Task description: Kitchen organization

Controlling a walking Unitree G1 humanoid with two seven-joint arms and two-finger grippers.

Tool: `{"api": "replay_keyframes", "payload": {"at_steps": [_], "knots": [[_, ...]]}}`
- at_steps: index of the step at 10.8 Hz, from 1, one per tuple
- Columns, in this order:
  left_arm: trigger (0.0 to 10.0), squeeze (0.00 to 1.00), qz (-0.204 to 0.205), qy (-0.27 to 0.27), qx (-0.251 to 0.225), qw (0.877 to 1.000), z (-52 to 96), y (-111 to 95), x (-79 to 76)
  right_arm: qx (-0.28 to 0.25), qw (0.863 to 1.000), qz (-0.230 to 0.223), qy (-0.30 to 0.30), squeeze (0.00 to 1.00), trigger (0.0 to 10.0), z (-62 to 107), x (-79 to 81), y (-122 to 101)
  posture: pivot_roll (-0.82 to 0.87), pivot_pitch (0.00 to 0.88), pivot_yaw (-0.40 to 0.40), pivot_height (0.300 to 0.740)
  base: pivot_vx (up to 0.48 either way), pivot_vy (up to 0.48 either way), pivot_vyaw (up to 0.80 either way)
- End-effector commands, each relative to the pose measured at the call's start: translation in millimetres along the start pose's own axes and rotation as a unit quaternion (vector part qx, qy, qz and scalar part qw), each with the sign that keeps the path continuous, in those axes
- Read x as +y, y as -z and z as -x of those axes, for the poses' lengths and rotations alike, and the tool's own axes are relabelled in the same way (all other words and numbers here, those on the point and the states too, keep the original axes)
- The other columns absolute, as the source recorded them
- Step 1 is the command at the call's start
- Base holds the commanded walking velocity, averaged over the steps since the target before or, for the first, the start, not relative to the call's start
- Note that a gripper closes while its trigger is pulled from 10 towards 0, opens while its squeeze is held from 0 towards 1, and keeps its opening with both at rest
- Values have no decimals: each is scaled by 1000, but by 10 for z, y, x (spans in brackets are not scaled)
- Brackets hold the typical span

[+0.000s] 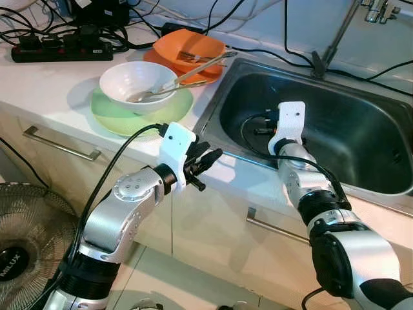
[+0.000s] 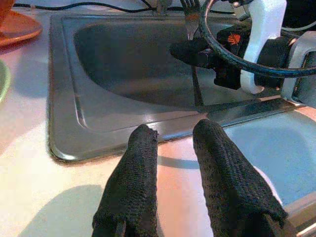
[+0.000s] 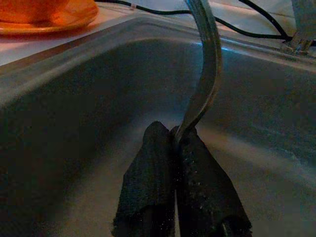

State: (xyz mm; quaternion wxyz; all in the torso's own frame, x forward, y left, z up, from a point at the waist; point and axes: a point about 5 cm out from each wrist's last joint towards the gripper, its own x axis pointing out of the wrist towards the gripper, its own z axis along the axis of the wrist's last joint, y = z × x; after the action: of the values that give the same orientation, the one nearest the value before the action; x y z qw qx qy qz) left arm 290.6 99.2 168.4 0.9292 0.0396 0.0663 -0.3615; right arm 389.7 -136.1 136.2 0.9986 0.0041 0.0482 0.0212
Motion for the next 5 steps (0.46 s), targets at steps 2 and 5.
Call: {"api": "replay_keyframes", "payload": {"at_steps": [2,5], "knots": [[10000,0,-6,13,2,1000,7,-6,-61,-7,1000,-3,3,910,10000,-19,-40,-46,-17,69,-124,740,0,0,0],[10000,0,-6,16,2,1000,1,2,-77,-9,1000,-1,-2,0,10000,-10,-2,-18,-17,61,-122,740,0,0,0]]}}
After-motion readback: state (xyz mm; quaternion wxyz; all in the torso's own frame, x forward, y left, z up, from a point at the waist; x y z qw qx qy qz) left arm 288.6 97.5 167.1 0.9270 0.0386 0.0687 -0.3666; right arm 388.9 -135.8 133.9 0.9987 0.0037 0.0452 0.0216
